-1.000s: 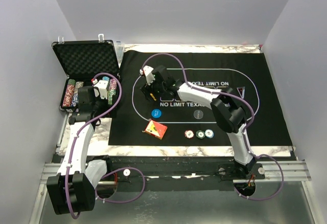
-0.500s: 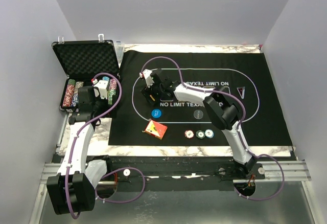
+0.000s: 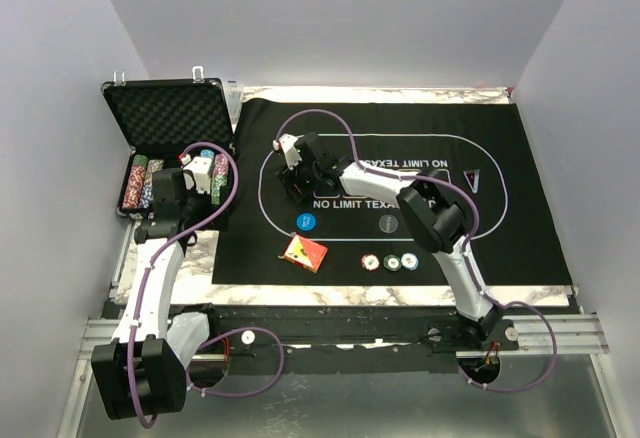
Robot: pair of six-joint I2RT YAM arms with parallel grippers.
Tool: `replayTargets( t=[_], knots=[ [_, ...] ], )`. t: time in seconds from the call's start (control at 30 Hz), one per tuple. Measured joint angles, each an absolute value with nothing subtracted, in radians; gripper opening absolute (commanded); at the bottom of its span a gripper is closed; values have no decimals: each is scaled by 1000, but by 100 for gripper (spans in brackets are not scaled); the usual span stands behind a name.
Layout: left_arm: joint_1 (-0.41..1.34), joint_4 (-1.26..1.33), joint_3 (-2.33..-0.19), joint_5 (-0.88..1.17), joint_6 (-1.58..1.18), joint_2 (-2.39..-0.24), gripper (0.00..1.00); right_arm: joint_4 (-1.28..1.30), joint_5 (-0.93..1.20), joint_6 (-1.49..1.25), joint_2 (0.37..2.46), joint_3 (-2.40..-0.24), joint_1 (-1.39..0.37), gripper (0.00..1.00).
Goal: Distribute texas hold em gaming equipment
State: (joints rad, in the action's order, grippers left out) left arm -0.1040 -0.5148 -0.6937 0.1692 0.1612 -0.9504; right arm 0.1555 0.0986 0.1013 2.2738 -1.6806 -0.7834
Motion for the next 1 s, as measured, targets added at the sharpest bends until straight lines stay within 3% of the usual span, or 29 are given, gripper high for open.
replayTargets(
  t=[0.67,1.0],
  knots=[
    [-104,-515,-694,169,161,-950,98,159,151,124,2258,-1655,-765,69],
    [-104,-515,-696,169,161,-950,98,157,150,149,2247,-1639,-764,53]
  ],
)
